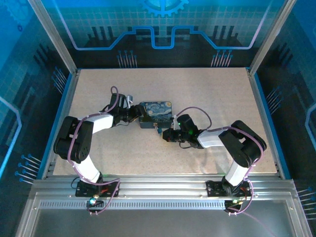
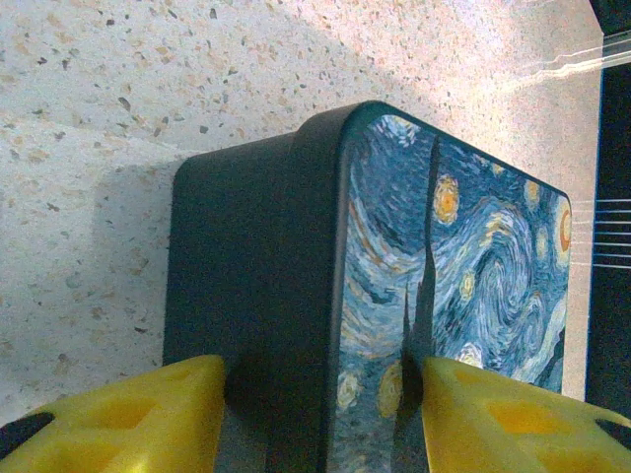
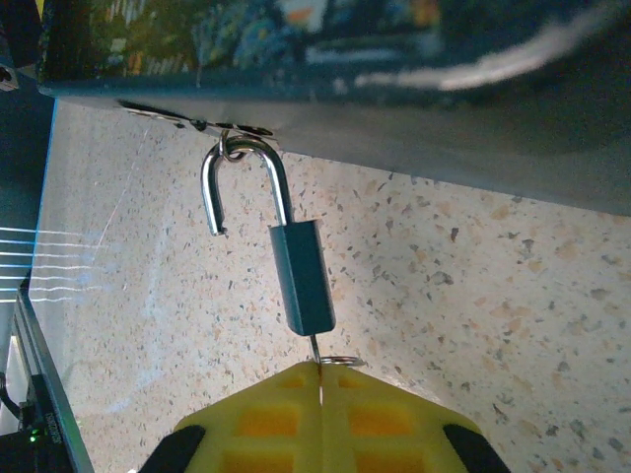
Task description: Unlock the padlock with the key
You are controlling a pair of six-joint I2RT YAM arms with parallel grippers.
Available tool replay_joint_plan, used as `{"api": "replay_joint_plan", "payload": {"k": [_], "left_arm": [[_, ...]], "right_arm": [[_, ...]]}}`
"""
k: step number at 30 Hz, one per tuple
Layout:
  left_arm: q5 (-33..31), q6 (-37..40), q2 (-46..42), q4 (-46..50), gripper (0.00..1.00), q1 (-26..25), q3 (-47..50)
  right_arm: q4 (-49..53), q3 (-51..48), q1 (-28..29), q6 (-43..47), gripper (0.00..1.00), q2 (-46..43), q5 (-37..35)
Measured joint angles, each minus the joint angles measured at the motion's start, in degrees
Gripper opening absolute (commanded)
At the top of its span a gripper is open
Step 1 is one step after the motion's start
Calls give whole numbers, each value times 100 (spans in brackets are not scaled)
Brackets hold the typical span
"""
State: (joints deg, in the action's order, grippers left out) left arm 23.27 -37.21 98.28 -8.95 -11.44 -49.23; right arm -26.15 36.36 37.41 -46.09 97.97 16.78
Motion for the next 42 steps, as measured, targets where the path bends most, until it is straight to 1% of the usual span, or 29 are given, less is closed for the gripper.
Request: {"api": "replay_joint_plan", "payload": {"k": [5,9,11,18,23,27,34,42], "left_arm": [[0,2,0,0,54,0,0],[0,2,0,0,54,0,0],[0,0,0,0,54,0,0],[0,-15,-4,-63,54,0,44],[-2,-35,-44,-177,54,0,138],[-2,-39,-146,-195,54,-4,256],[-98,-153,-422,-127,54,-90,485],[-315,-236,-796,28,54,-326,765]], "right_arm": [[4,-2,-4,-9,16,0,-9],[63,0,-33,11,25,-4,-44],[136,0,-44,42,27,-33,-92],[297,0,-122,387,42,-494,-122],[216,0,-280,625,50,-699,39],[205,44,-389,765,60,-710,181],[142,245,-529,909,65,-669,358],[98,498,-739,1158,70,-426,522]]}}
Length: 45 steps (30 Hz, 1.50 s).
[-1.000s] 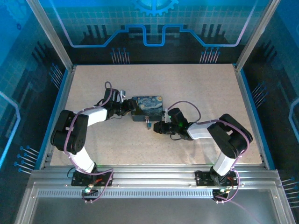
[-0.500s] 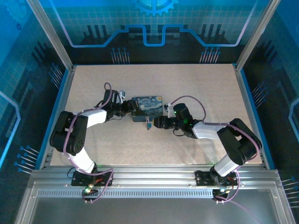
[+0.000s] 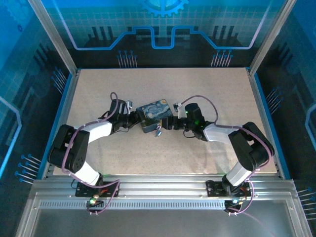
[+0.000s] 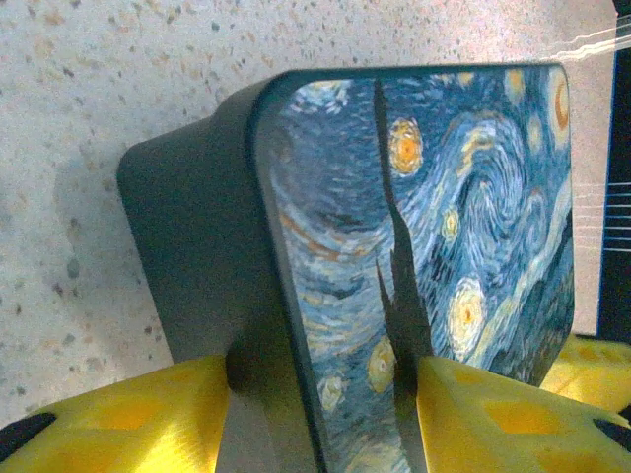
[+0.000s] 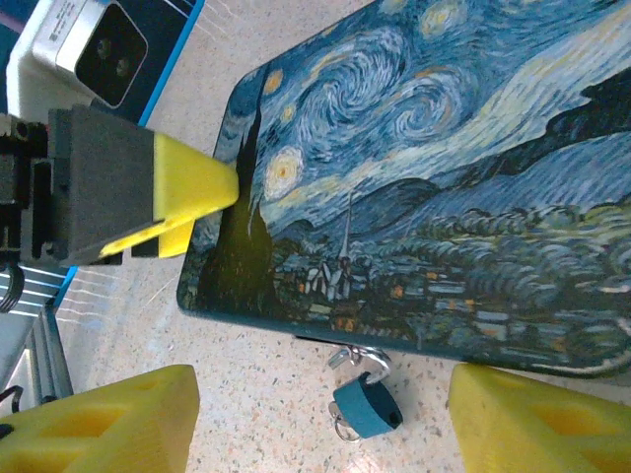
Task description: Unlock the padlock with the key
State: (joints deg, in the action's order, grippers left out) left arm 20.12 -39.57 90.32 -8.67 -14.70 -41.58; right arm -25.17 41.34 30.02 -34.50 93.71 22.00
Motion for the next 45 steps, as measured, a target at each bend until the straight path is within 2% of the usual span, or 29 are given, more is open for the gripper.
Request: {"api": "replay_joint_plan", "payload": {"k": [6,14,22,39,45], "left_arm": [[-92,-103,-94,48,54,-127,63],[-146,-168,-109,52,54,-188,66],[-192,-249,-127,74,54,-262,66],[-236,-299,-129,63,54,-343,72],[-247,-358,-131,68,54,-348,72]], "right_arm": [[-195,11,-122,160,75,81,212],[-492,-420,-205,398,77,-48,463],[-1012,-625,-208,483,72,155,831],[-1606,-511,-195,472,67,1147,1060],[-1867,-396,-184,407,63,1394,1147]]}}
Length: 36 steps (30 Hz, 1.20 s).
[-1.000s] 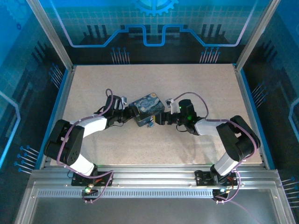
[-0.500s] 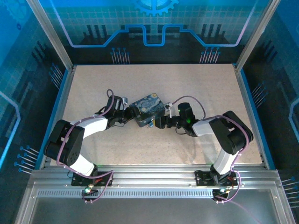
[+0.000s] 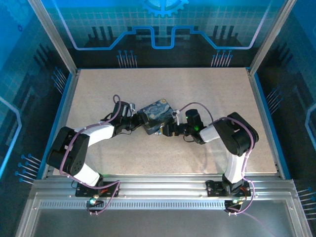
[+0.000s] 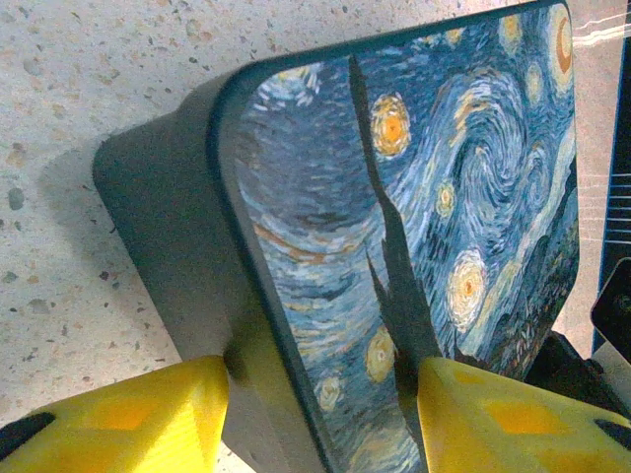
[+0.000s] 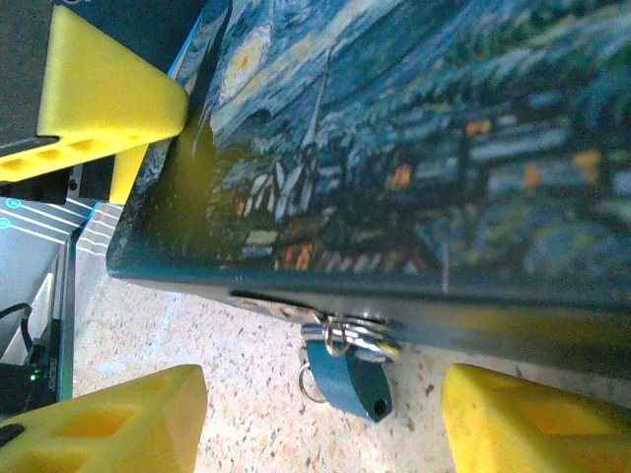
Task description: Unlock the padlock with the key
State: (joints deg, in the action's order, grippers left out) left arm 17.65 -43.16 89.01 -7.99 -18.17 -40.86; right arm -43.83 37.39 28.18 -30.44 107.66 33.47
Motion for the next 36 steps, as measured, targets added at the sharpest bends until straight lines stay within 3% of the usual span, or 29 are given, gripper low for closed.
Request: {"api": "replay_joint_plan", "payload": {"k": [20,36], "left_arm": [[-31,-28,-37,20,54,-11,20],[-46,-26,-70,74,54,-11,22]], "right_arm": [[-424,101,37,-155,45,243,197],[-133,153,35,-103,16,260,129]]}}
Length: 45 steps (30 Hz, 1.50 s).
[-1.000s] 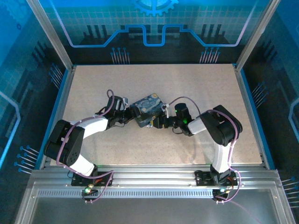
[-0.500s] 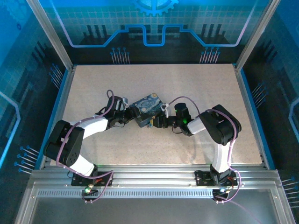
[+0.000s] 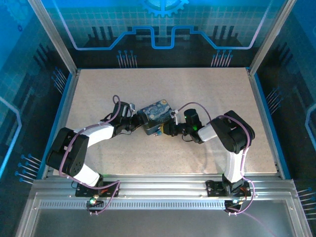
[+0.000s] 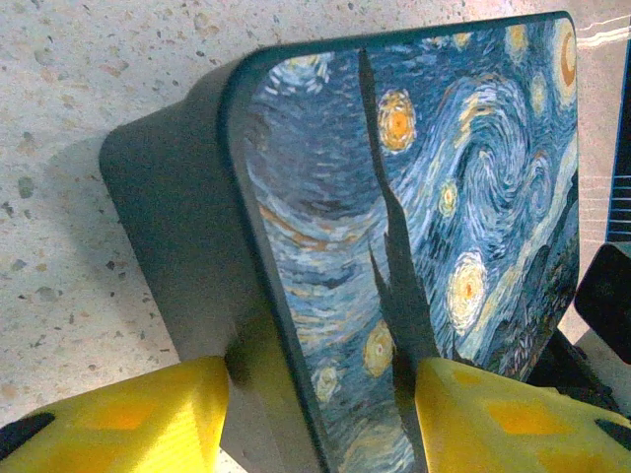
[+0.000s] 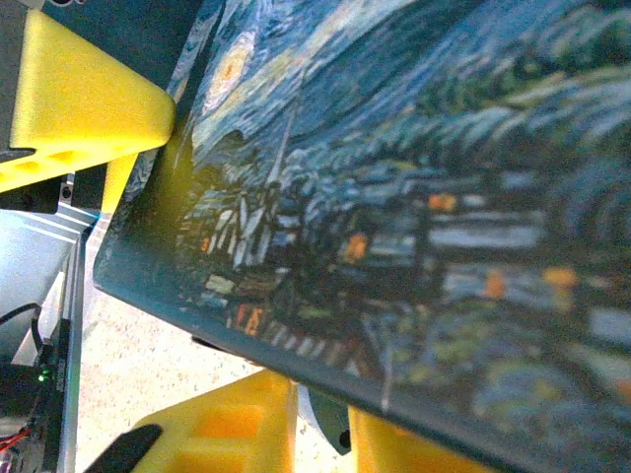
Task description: Unlock the padlock with the key
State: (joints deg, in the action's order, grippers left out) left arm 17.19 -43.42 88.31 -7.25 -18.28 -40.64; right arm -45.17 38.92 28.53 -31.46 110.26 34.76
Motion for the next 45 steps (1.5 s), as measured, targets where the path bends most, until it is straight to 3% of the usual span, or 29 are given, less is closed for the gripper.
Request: {"api": "replay_joint_plan", "payload": {"k": [6,14,38,45], "left_arm": [[-70,-2,-42,9,54,0,31],[-90,0,-66,15,54,-11,42],[-94,0,-105,57,56,-11,68],[-133,2,-118,96,61,-11,68]], "right_arm": [[35,0,0,4,8,0,-24],[33,-2,-9,-37,4,0,-22],[-380,-385,-232,-459,1,-186,-122],[-229,-448,-280,-417,1,-457,-160]]}}
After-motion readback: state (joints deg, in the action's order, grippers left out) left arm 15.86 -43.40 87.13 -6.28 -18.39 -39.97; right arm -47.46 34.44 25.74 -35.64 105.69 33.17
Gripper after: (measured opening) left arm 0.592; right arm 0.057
